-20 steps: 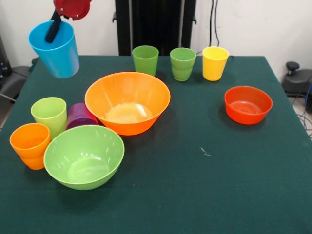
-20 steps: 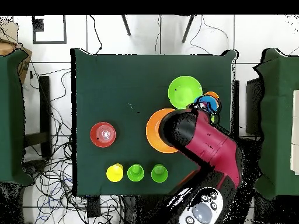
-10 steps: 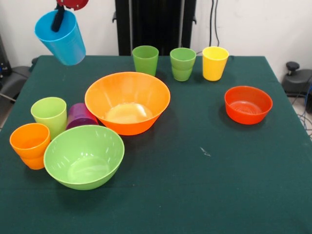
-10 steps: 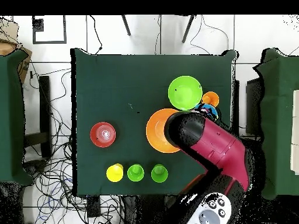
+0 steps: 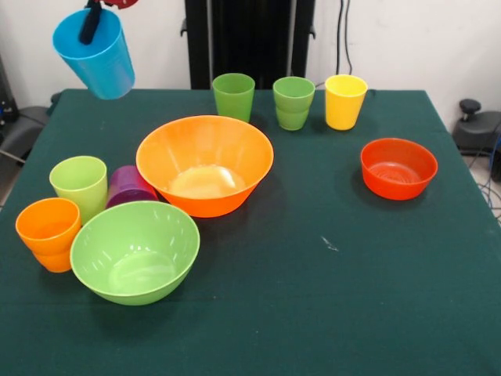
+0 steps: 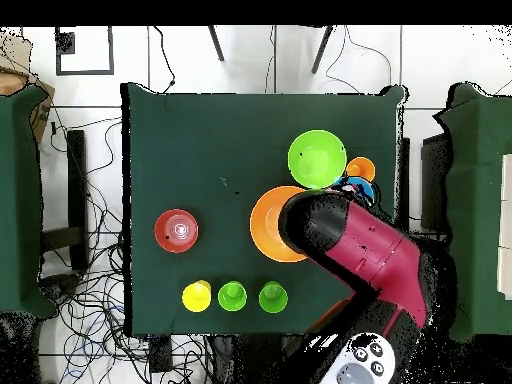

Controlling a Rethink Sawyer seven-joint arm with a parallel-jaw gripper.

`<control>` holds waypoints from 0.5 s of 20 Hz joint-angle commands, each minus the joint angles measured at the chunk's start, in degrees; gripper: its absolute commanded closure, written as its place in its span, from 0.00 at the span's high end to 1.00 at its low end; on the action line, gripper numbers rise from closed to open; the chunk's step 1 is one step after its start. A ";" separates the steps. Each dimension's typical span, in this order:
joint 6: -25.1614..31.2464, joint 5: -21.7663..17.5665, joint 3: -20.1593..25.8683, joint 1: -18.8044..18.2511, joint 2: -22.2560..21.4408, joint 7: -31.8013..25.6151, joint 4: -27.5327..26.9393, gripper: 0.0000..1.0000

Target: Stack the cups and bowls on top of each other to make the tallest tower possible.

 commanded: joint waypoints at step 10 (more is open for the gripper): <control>-12.19 -9.88 -1.70 4.56 4.39 4.94 -2.38 0.00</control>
